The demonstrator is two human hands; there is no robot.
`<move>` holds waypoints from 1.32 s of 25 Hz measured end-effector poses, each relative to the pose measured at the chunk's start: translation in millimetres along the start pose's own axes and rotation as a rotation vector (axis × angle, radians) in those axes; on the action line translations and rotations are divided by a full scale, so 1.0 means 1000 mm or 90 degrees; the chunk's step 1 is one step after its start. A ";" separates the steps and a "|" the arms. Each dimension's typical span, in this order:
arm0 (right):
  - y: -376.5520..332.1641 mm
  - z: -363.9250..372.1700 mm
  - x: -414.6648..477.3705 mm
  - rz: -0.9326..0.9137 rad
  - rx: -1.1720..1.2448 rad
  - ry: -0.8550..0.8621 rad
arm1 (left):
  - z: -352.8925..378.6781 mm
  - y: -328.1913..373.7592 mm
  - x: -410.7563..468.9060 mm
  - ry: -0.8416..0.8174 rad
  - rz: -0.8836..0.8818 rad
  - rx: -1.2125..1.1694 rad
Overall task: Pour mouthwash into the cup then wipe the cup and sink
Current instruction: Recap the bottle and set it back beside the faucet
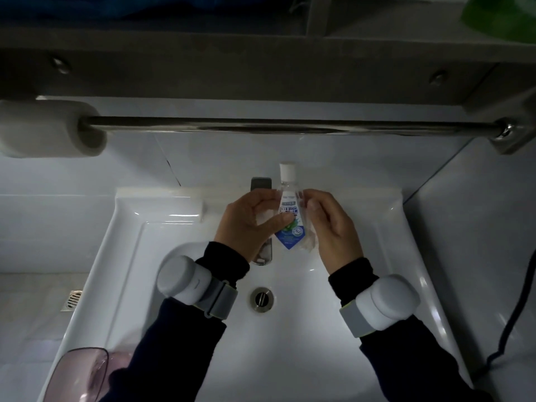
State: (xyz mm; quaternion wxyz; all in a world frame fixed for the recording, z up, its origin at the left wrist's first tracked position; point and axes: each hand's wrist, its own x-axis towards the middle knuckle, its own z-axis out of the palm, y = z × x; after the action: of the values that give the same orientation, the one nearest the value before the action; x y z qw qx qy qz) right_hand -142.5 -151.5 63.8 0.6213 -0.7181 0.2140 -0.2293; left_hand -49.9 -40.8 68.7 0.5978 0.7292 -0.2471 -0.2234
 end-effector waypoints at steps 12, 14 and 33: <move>0.023 -0.006 0.036 0.019 -0.041 0.047 | 0.000 -0.003 0.007 0.100 0.053 0.142; 0.035 -0.012 0.046 0.025 -0.072 0.096 | -0.005 -0.007 0.010 0.137 0.070 0.147; 0.135 0.002 0.088 0.129 -0.208 0.024 | -0.019 -0.038 0.040 0.285 0.087 0.183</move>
State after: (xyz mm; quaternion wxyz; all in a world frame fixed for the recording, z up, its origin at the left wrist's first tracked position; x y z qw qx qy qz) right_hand -74.0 -220.8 -64.4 0.5124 -0.7798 0.3310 -0.1409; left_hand -3.7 -45.0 33.8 0.5414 0.8195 -0.1865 0.0212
